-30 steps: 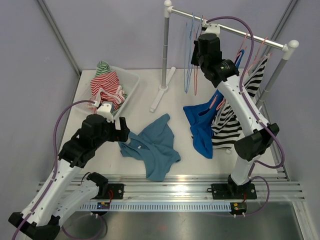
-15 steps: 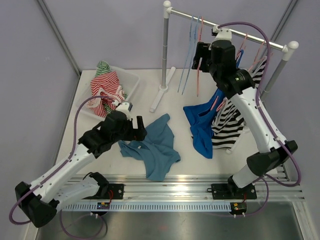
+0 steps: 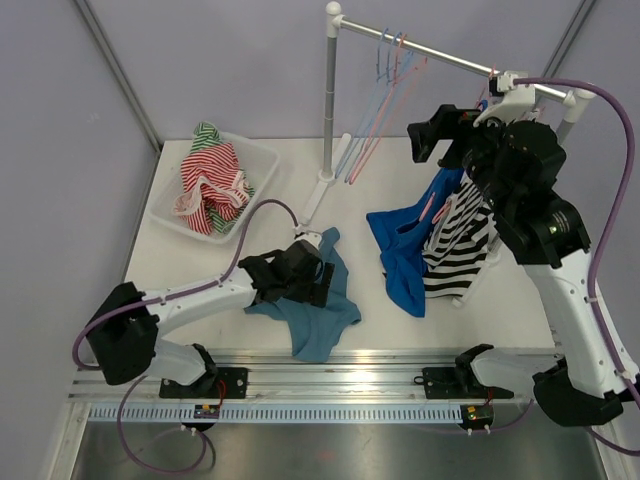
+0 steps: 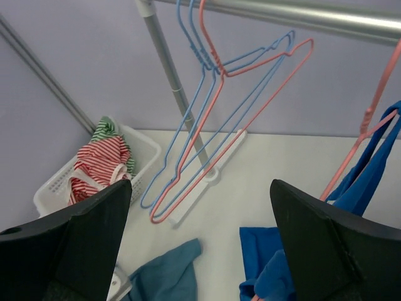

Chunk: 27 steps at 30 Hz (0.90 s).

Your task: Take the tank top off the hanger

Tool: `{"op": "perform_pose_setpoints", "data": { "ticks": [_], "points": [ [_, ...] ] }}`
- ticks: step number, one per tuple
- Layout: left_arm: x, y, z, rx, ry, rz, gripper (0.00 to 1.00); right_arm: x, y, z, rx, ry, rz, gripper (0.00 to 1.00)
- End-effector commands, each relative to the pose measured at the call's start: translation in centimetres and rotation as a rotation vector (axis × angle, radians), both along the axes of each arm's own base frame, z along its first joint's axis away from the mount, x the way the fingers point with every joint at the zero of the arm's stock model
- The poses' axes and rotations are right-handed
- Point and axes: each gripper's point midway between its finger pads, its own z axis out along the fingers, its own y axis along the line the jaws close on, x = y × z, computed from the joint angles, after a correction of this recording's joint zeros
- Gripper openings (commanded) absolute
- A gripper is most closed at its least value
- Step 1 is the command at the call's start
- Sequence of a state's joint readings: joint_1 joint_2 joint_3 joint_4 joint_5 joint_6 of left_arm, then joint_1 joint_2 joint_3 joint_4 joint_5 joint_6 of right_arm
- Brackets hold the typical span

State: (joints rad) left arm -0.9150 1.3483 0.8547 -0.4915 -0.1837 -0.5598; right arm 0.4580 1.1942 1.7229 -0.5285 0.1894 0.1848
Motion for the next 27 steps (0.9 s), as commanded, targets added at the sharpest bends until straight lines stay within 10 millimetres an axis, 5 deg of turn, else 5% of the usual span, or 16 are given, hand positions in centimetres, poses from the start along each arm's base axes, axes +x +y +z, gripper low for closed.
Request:
{"op": "perform_pose_setpoints", "data": {
  "ticks": [1,5,8,9,10,14,19,27],
  "points": [
    [1.0,-0.8,-2.2,0.026,-0.007,0.024,0.99,-2.6,1.6,0.8,0.058,-0.062,0.136,0.99],
    [1.3,-0.3,-4.6,0.090,0.007,0.037,0.99,-3.9,2.9,-1.4,0.049,-0.028,0.235,1.00],
    [1.6,0.5,-5.9,0.155,0.011,0.059,0.81,-4.6,2.9,-1.6,0.045,-0.029,0.255,0.99],
    [1.6,0.6,-6.2,0.166,0.012,0.059,0.74,-4.8,2.9,-1.5,0.046,-0.036,0.260,0.99],
    [1.6,0.8,-6.4,0.174,0.012,0.063,0.49,-5.1,2.7,-1.1,0.051,-0.053,0.260,0.99],
    [1.8,1.6,-6.1,0.200,-0.006,0.090,0.00,-5.8,2.5,-0.7,0.061,-0.077,0.267,0.99],
    [4.6,4.7,-0.3,0.197,-0.137,0.228,0.00,-5.8,2.5,-0.4,0.062,-0.089,0.267,1.00],
    [9.3,9.5,16.3,-0.014,-0.383,0.417,0.00,-6.2,2.1,-0.2,0.056,-0.103,0.258,0.99]
  ]
}}
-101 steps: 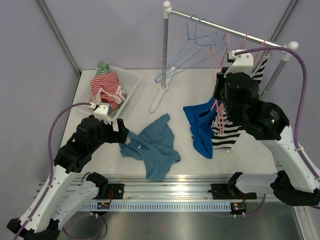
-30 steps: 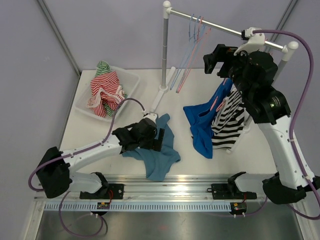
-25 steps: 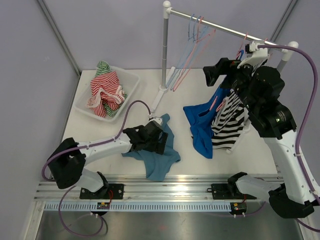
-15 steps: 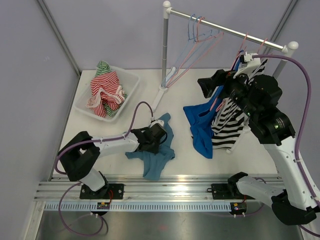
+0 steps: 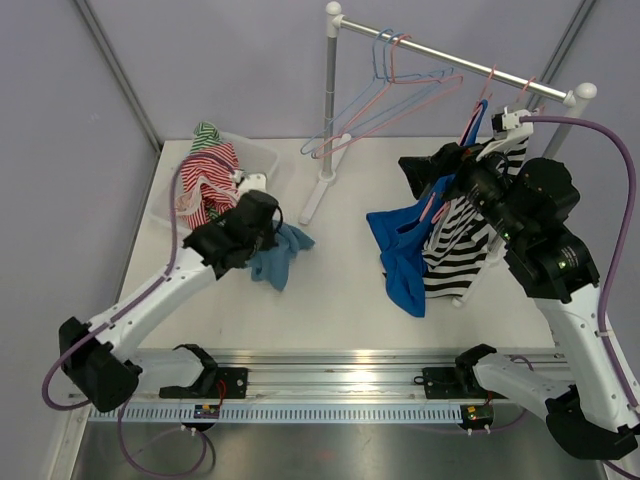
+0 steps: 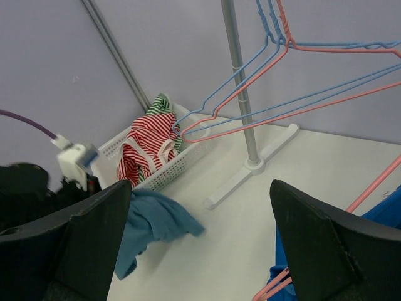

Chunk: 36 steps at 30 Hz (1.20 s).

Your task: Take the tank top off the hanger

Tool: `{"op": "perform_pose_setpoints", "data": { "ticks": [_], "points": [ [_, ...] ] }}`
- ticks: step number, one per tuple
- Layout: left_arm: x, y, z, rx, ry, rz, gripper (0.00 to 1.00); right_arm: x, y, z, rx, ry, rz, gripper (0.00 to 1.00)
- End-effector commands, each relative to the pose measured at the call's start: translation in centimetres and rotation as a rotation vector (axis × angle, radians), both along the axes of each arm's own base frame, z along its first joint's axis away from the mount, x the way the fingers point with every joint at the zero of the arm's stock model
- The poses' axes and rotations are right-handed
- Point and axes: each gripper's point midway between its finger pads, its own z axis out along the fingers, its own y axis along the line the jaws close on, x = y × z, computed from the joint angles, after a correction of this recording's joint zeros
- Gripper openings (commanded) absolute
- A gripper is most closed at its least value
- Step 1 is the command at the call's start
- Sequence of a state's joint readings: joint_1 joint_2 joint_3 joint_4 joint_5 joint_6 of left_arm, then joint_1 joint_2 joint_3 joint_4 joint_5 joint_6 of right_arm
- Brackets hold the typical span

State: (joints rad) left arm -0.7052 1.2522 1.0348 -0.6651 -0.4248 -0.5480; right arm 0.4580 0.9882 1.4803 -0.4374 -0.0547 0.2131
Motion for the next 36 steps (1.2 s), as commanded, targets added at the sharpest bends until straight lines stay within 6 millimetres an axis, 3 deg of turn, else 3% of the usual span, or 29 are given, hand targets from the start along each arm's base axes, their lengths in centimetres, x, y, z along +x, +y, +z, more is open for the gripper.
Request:
{"op": "perform_pose_setpoints", "data": {
  "ticks": [1,2,3,5,6,8,9,11,13,14,15,17,20,21,22,24,25,28,31,32,34,35,36],
  "points": [
    [2.4,2.5,9.5,-0.061,-0.203,0.087,0.00,-0.7,-0.1,1.6,0.019,-0.064,0.011,0.99],
    [2.6,3.1,10.5,-0.047,-0.211,0.096,0.00,-0.8,-0.1,1.7,0.020,-0.069,0.012,1.00],
    [3.5,3.9,13.0,-0.062,-0.250,0.127,0.00,-0.9,-0.2,1.9,0.021,-0.075,0.012,0.99],
    [4.4,5.3,14.3,-0.016,-0.248,0.157,0.00,-0.9,-0.2,1.9,0.016,-0.079,0.013,0.99],
    [5.2,6.7,16.7,-0.025,-0.291,0.204,0.00,-1.0,-0.3,1.8,0.016,-0.078,0.012,1.00],
    [6.0,8.3,17.5,0.009,-0.286,0.230,0.00,-1.1,-0.4,1.8,0.011,-0.082,0.008,0.99],
    [6.6,9.9,18.6,0.013,-0.304,0.270,0.00,-1.3,-0.5,2.1,0.014,-0.095,0.006,1.00],
    [7.6,11.1,21.3,0.005,-0.344,0.289,0.00,-1.4,-0.6,1.9,0.016,-0.097,0.004,0.99],
    [9.6,12.7,21.1,0.011,-0.318,0.318,0.00,-1.6,-0.5,2.0,0.020,-0.104,0.014,0.99],
    [10.2,13.4,23.0,-0.005,-0.356,0.328,0.00,-1.6,-0.4,2.0,0.021,-0.103,0.017,0.99],
    [12.0,14.7,21.8,0.004,-0.317,0.355,0.00,-1.7,-0.4,2.1,0.021,-0.105,0.020,1.00],
    [13.7,15.1,23.1,-0.034,-0.336,0.328,0.00,-1.8,-0.2,2.0,0.023,-0.104,0.032,0.99],
    [17.9,16.2,21.6,-0.026,-0.302,0.313,0.00,-1.9,0.0,1.9,0.024,-0.108,0.048,1.00],
    [18.0,16.3,22.6,-0.031,-0.327,0.305,0.00,-1.8,0.0,1.9,0.025,-0.110,0.048,1.00],
    [19.8,16.2,20.8,-0.030,-0.296,0.286,0.00,-1.8,0.1,1.9,0.024,-0.111,0.051,1.00],
    [21.5,16.6,19.9,-0.029,-0.282,0.270,0.00,-1.7,0.2,1.8,0.020,-0.108,0.055,0.99],
    [22.8,16.8,17.8,-0.021,-0.241,0.264,0.00,-1.7,0.3,1.6,0.018,-0.105,0.060,0.99],
    [24.7,17.4,14.0,-0.026,-0.172,0.254,0.00,-1.8,0.5,1.5,0.018,-0.110,0.067,0.99],
    [26.2,17.6,7.2,-0.010,-0.039,0.256,0.00,-1.6,0.5,1.5,0.020,-0.120,0.070,0.99],
    [26.5,17.8,4.0,0.002,0.029,0.268,0.00,-1.5,0.7,1.4,0.019,-0.117,0.073,1.00],
    [26.5,17.8,0.3,0.006,0.120,0.287,0.00,-1.3,0.7,1.3,0.015,-0.112,0.071,1.00],
    [26.5,17.8,-3.2,0.010,0.197,0.295,0.00,-1.0,0.9,1.0,0.009,-0.100,0.072,0.99],
    [26.4,17.8,-4.7,0.010,0.235,0.302,0.00,-1.0,1.0,1.0,0.007,-0.099,0.076,1.00]
  ]
}}
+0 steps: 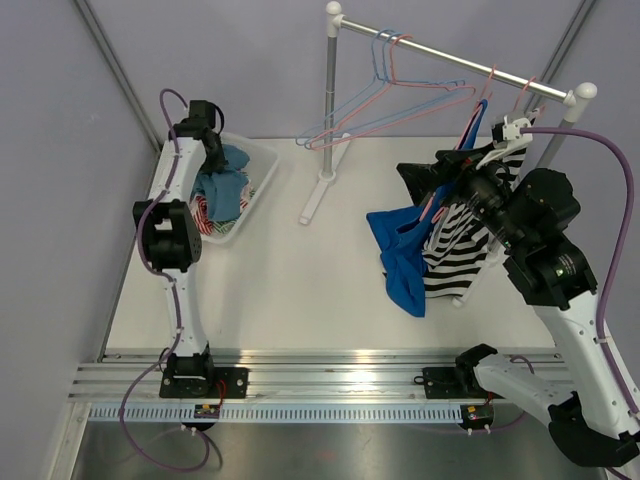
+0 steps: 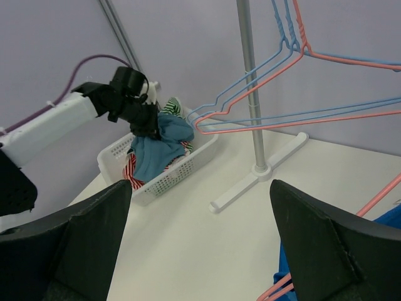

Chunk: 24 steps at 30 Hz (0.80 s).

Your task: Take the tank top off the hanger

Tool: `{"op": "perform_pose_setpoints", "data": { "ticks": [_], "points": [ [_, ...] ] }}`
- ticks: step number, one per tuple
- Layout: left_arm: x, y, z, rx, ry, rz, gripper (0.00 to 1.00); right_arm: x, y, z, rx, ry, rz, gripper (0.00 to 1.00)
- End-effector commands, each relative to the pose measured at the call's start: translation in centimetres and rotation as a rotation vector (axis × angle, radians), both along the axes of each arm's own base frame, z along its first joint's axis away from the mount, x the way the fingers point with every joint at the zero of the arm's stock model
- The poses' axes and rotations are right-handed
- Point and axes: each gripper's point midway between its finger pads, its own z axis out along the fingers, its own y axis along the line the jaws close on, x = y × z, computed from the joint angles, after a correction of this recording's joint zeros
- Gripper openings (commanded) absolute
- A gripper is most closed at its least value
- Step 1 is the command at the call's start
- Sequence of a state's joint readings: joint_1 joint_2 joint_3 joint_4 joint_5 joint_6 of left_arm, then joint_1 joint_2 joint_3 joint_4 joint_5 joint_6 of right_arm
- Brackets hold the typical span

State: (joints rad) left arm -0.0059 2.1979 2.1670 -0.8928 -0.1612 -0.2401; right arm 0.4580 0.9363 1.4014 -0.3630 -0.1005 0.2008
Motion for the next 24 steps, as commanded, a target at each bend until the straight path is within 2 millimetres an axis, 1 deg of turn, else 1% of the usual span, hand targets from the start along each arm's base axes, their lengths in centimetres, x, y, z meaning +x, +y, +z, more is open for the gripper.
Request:
{"op": "perform_pose_setpoints", "data": {
  "ticks": [1,2,3,5,6,8,9,12,13,14,15,16,17,18,19,20,21,22,23,24],
  "points": [
    [-0.2,-0.4,-5.6,-0.044,0.135,0.009,0.00,0.0,0.6,1.1,0.000,-0.048,0.031,1.00],
    [-0.4,0.6,-7.2,-0.060,0.173,0.028,0.00,0.0,0.7,1.0,0.000,-0.042,0.033,0.99],
    [-0.9,-0.3,-9.4,-0.107,0.232,0.006,0.00,0.0,0.8,1.1,0.001,-0.043,0.038,1.00],
    [-0.7,-0.7,-10.3,-0.145,0.252,0.000,0.00,-0.1,0.9,1.3,0.004,-0.043,0.044,1.00],
    [-0.7,-0.9,-10.4,-0.160,0.254,-0.004,0.00,-0.2,0.9,1.4,0.007,-0.044,0.049,0.99],
    [-0.5,-0.9,-9.3,-0.159,0.228,-0.005,0.00,-0.1,0.9,1.5,0.008,-0.042,0.048,1.00],
    [-0.3,-0.9,-7.4,-0.157,0.187,-0.008,0.03,-0.1,0.9,1.6,0.011,-0.042,0.048,0.99],
    [-0.2,-0.8,-3.9,-0.151,0.115,-0.011,0.15,-0.1,1.0,1.9,0.015,-0.036,0.052,0.99],
    [-0.4,-0.8,-1.3,-0.152,0.067,-0.016,0.20,0.0,1.1,1.8,0.013,-0.028,0.054,0.99],
    [-0.4,-0.8,-0.1,-0.151,0.040,-0.017,0.35,0.1,1.1,2.1,0.018,-0.030,0.050,1.00],
    [-0.5,-1.2,1.2,-0.171,0.016,-0.034,0.42,0.3,0.8,2.1,0.020,-0.024,0.030,0.99],
    [-0.8,-1.2,3.5,-0.176,-0.027,-0.040,0.49,0.9,0.7,1.7,0.018,0.000,0.010,0.99],
    [-1.0,-1.3,4.8,-0.186,-0.047,-0.050,0.62,1.5,0.1,1.5,0.019,0.016,-0.039,0.99],
    [-1.2,-1.4,5.9,-0.201,-0.064,-0.056,0.67,1.7,-0.1,1.3,0.020,0.033,-0.059,0.99],
    [-1.6,-1.2,7.6,-0.204,-0.095,-0.052,0.70,2.3,-0.3,0.7,0.006,0.064,-0.079,0.99],
    [-1.9,-1.2,8.8,-0.217,-0.117,-0.060,0.74,2.6,-0.5,0.4,0.002,0.078,-0.102,0.99],
    [-2.1,-1.2,9.8,-0.224,-0.136,-0.059,0.83,2.9,-0.8,0.2,0.002,0.090,-0.123,0.99],
    [-2.4,-1.0,10.7,-0.230,-0.157,-0.057,0.88,3.2,-0.9,-0.1,-0.002,0.104,-0.134,1.00],
    [-3.0,-1.6,13.0,-0.257,-0.205,-0.083,0.99,3.3,-1.0,-0.2,0.004,0.107,-0.145,0.99],
    [-3.4,-2.1,14.0,-0.276,-0.225,-0.103,0.99,3.3,-1.0,0.0,0.013,0.102,-0.147,1.00]
  ]
}}
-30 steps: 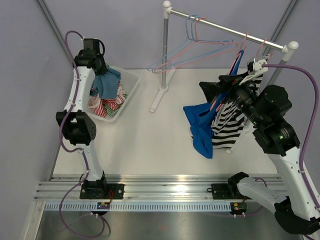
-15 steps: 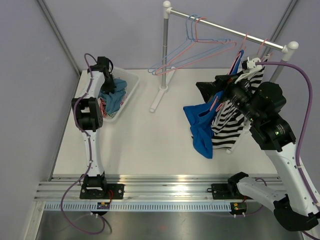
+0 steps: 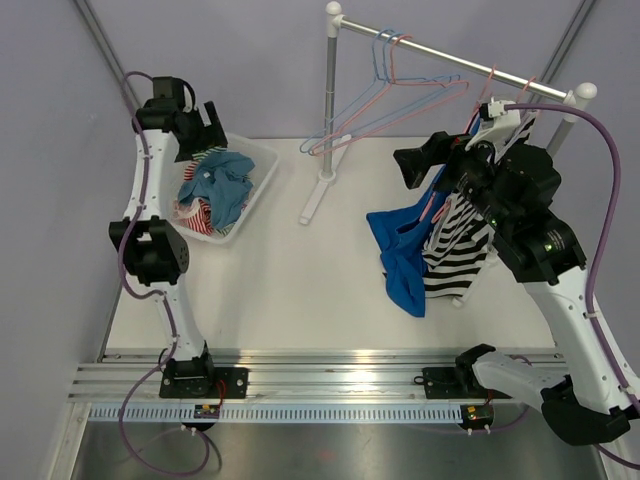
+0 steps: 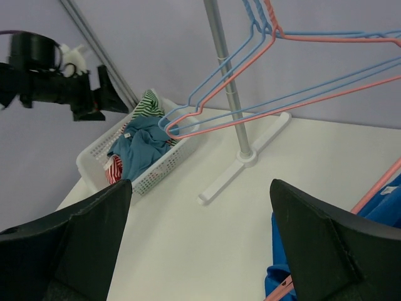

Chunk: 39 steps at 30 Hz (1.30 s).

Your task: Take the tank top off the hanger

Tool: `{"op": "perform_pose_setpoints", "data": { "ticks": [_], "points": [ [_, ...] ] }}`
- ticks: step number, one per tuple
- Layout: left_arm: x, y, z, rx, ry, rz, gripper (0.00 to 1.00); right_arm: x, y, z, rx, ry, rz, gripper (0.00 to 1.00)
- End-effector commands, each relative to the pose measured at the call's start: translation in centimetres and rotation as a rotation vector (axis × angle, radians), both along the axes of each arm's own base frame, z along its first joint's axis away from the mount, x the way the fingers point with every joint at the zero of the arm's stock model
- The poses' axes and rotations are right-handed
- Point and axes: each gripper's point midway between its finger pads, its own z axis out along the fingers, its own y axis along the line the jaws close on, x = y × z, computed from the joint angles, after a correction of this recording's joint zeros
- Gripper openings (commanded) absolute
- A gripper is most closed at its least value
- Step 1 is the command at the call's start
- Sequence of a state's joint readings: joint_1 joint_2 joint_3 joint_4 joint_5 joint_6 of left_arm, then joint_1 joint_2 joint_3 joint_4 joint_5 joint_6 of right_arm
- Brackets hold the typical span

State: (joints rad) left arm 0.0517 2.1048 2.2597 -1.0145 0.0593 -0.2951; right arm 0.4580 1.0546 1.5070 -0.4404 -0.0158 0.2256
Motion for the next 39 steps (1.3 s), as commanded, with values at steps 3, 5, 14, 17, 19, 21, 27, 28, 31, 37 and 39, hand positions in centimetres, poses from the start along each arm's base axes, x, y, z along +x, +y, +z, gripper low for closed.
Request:
{"op": "perform_pose_setpoints", "data": {
  "ticks": [3,5,14,17,19,21,27,28,31,37,39],
  "points": [
    [-3.8,-2.4,12.3,-0.123,-0.258,-0.093,0.99,0.5,-1.6,1.2,0.052,-0.007,-0.107,1.00],
    [-6.9,-2.9,16.2,-0.124,-0.345,-0.100,0.99,1.4,-3.1,1.2,0.064,0.015,-0.208,1.00],
    [-20.2,-4.2,14.4,-0.125,-0.500,-0.074,0.99,3.9,-9.9,-0.9,-0.050,0.106,-0.639,0.99],
    [-22.9,-6.6,13.6,-0.180,-0.543,-0.185,0.99,5.1,-10.4,-1.5,-0.109,0.111,-0.695,0.99],
    [-23.7,-7.7,10.0,-0.194,-0.489,-0.228,0.99,6.2,-9.6,-1.5,-0.110,0.107,-0.678,0.99],
    [-24.7,-7.6,9.2,-0.177,-0.516,-0.241,0.99,6.9,-9.2,-1.5,-0.112,0.111,-0.678,0.99],
    [-25.6,-5.7,3.1,-0.083,-0.434,-0.173,0.99,9.0,-10.6,-3.7,-0.197,0.144,-0.829,0.96],
    [-25.8,-5.9,3.1,-0.084,-0.430,-0.180,0.99,9.4,-10.7,-4.2,-0.208,0.146,-0.848,0.94],
    [-26.0,-6.5,3.6,-0.086,-0.439,-0.207,0.99,9.8,-11.1,-4.7,-0.233,0.152,-0.888,0.83],
    [-26.3,-6.9,3.7,-0.093,-0.448,-0.227,0.99,10.1,-11.0,-4.6,-0.218,0.142,-0.887,0.49],
    [-26.3,-7.0,3.7,-0.094,-0.448,-0.230,0.99,10.2,-10.9,-4.8,-0.225,0.141,-0.888,0.48]
  ]
}}
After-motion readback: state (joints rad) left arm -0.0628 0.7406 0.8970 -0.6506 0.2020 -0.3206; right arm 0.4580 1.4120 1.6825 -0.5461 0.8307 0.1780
